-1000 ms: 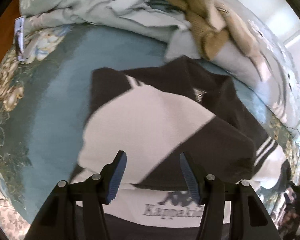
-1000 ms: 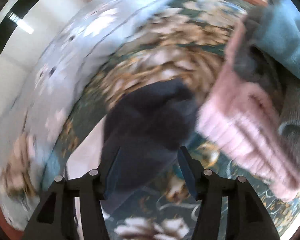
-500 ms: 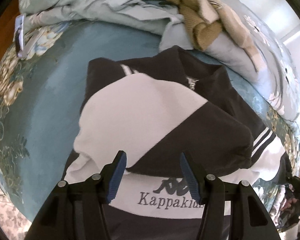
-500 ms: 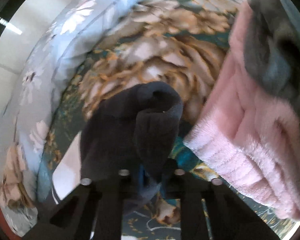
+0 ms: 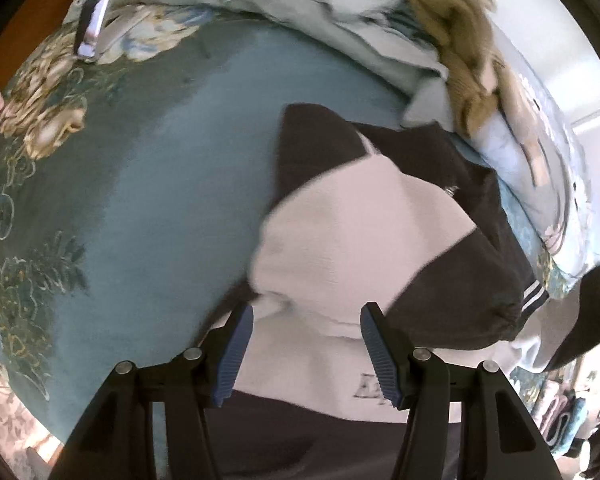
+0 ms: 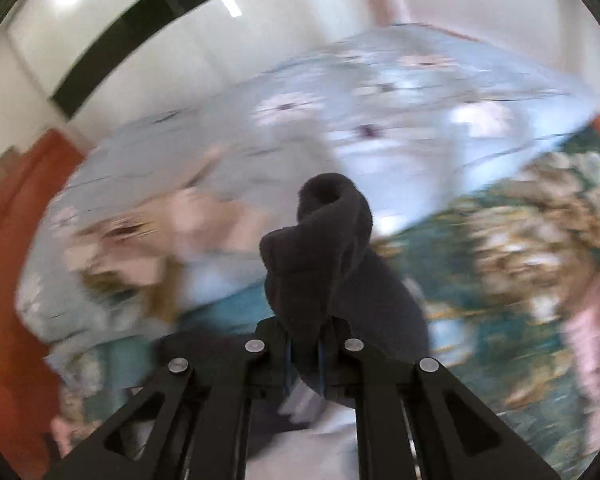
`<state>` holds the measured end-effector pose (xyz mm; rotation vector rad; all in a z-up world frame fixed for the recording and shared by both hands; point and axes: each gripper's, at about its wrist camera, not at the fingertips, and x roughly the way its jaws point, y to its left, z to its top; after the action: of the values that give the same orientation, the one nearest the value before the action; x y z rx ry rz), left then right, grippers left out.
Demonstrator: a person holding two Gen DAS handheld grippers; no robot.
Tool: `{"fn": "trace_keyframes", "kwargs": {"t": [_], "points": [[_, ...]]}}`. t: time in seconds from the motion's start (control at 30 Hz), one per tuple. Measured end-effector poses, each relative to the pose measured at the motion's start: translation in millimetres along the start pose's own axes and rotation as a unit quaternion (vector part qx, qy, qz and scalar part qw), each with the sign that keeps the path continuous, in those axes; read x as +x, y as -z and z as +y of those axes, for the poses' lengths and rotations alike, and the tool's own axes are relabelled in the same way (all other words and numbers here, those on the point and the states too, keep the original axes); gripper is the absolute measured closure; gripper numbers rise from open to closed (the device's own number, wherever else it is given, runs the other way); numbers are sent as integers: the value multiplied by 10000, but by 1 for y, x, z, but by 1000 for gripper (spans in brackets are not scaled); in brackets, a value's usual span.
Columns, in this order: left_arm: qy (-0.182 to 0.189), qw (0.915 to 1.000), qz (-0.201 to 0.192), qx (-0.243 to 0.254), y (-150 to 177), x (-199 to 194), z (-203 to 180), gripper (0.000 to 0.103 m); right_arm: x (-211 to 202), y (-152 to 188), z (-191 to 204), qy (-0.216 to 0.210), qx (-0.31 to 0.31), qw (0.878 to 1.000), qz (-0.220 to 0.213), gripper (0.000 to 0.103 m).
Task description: Fold clothes
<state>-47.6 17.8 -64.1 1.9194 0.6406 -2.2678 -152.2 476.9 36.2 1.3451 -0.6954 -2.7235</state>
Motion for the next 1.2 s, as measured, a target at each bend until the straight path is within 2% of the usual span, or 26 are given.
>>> {"fn": "trace_keyframes", "kwargs": {"t": [0.13,0.23,0.33,0.43,0.53,0.7,0.77,0.83,0.9,1.0,1.13,1.2], "points": [[-4,10000,-35,-1,-16,-12,44,43,22,31,93,-580,-339,9976,158,94],[3,10000,-4,-37,-30,-20,78,43,46,71,154,-881,-552,9933,509,94],[-54,10000,-12,8,-47,-27,113,43,80,118,194,-1080,-514,9877,1003,94],[-95,10000,15,25,-62,-30,140,43,117,165,221,-967,-548,9830,1459,94],[-95,9999,102,55,-75,-28,159,43,145,204,235,-590,-730,9798,1765,93],[60,9994,226,243,-89,-19,162,43,164,231,237,-42,-688,9778,1977,88],[220,9988,300,310,-93,-12,154,43,162,235,240,-7,-731,9780,1956,80],[450,9975,393,372,-94,-7,141,43,156,235,246,-152,-744,9779,1949,58],[737,9949,473,508,-93,-3,121,43,147,236,249,-390,-793,9768,1949,52],[1188,9876,590,838,-90,0,84,43,125,237,239,-369,-790,9779,1902,52],[1617,9751,810,1285,-82,8,36,38,92,237,185,12,87,9840,1779,52],[1683,9700,873,1522,-75,14,13,38,72,239,149,304,568,9832,1707,51]]}}
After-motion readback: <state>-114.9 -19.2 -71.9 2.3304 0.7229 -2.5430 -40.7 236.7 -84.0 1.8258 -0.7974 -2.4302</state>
